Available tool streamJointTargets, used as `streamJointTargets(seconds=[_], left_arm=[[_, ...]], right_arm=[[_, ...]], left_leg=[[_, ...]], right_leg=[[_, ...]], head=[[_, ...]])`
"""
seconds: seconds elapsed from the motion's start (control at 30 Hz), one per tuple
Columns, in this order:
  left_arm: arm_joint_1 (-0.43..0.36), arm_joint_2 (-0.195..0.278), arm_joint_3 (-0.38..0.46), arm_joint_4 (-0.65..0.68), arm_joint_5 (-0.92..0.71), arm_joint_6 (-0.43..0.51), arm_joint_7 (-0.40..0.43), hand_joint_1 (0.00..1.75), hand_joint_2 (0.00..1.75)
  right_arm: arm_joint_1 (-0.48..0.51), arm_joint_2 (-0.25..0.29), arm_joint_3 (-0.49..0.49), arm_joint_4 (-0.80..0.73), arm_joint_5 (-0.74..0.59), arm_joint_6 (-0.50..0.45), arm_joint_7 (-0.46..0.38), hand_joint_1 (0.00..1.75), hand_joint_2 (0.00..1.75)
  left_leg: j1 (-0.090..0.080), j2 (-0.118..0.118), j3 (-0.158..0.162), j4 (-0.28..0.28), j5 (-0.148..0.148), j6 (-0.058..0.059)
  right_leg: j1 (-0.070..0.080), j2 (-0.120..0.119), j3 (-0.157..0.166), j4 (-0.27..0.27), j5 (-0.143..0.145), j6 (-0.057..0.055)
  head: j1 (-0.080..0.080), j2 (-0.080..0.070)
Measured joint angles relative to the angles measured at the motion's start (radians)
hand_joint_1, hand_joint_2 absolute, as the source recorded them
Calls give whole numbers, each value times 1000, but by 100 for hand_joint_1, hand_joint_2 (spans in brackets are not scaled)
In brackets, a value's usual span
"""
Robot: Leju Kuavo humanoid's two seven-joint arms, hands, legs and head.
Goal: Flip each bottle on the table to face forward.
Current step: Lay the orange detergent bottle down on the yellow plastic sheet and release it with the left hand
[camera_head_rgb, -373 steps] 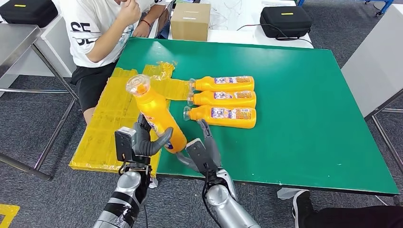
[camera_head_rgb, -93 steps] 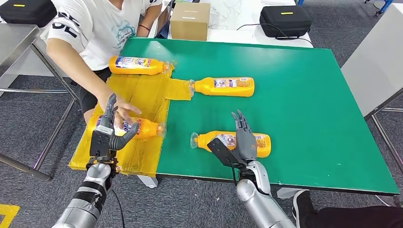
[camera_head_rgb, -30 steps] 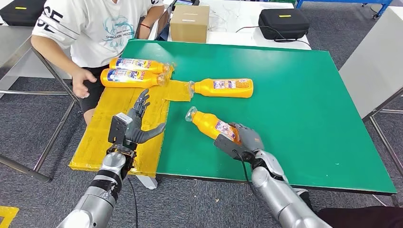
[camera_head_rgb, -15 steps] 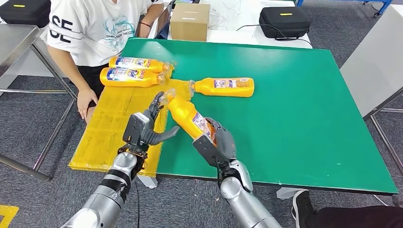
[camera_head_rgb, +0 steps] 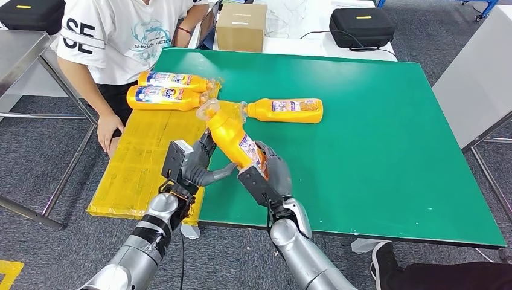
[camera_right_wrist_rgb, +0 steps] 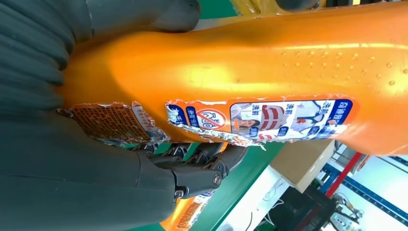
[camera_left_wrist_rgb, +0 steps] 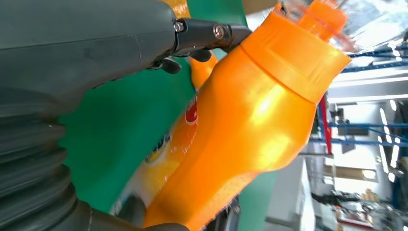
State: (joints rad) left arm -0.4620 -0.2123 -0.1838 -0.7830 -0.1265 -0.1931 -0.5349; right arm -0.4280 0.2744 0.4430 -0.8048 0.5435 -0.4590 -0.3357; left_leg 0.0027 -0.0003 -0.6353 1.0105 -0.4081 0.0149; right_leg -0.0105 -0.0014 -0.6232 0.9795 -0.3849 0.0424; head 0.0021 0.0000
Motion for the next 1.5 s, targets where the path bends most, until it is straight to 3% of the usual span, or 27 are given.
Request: streamJointTargets(seconds=[0.33, 0.67, 0.7, 0.83, 1.03, 1.17, 1.5], left_arm=[[-7, 4, -34, -12, 91, -75, 22, 0, 175], [5, 9, -45, -10, 146, -88, 39, 3, 175], [7, 11, -45, -10, 149, -90, 40, 10, 175], [12, 15, -45, -10, 162, -100, 42, 175, 175], [19, 19, -45, -7, 185, -103, 38, 175, 175], [24, 20, -42, -9, 191, -93, 25, 175, 175], [53, 23, -17, -77, 208, -20, 15, 175, 175]], right_arm=[[-22, 36, 29, 54, -6, 10, -16, 175, 175], [-25, 74, 132, 76, -42, 31, -4, 175, 175], [-25, 74, 137, 78, -43, 31, -4, 175, 175], [-28, 74, 146, 87, -44, 33, -4, 175, 175], [-31, 74, 156, 96, -46, 33, -4, 173, 175], [-31, 74, 163, 96, -41, 28, -3, 5, 175], [-12, 58, 157, 47, -76, -12, -7, 0, 175]], left_leg=[[0, -1, 0, 0, 0, 0], [0, 0, -2, 0, 0, 0], [0, 0, -2, 0, 0, 0], [0, 0, -2, 0, 0, 0], [0, 0, -2, 0, 0, 0], [0, 0, -2, 0, 0, 0], [0, 0, -2, 0, 0, 0]], right_leg=[[0, 0, 0, 0, 0, 0], [0, 0, -2, 0, 0, 0], [0, 0, -2, 0, 0, 0], [0, 0, -2, 0, 0, 0], [0, 0, -2, 0, 0, 0], [0, 0, -2, 0, 0, 0], [0, 0, -2, 0, 0, 0]], head=[[0, 0], [0, 0], [0, 0], [0, 0], [0, 0], [0, 0], [0, 0]])
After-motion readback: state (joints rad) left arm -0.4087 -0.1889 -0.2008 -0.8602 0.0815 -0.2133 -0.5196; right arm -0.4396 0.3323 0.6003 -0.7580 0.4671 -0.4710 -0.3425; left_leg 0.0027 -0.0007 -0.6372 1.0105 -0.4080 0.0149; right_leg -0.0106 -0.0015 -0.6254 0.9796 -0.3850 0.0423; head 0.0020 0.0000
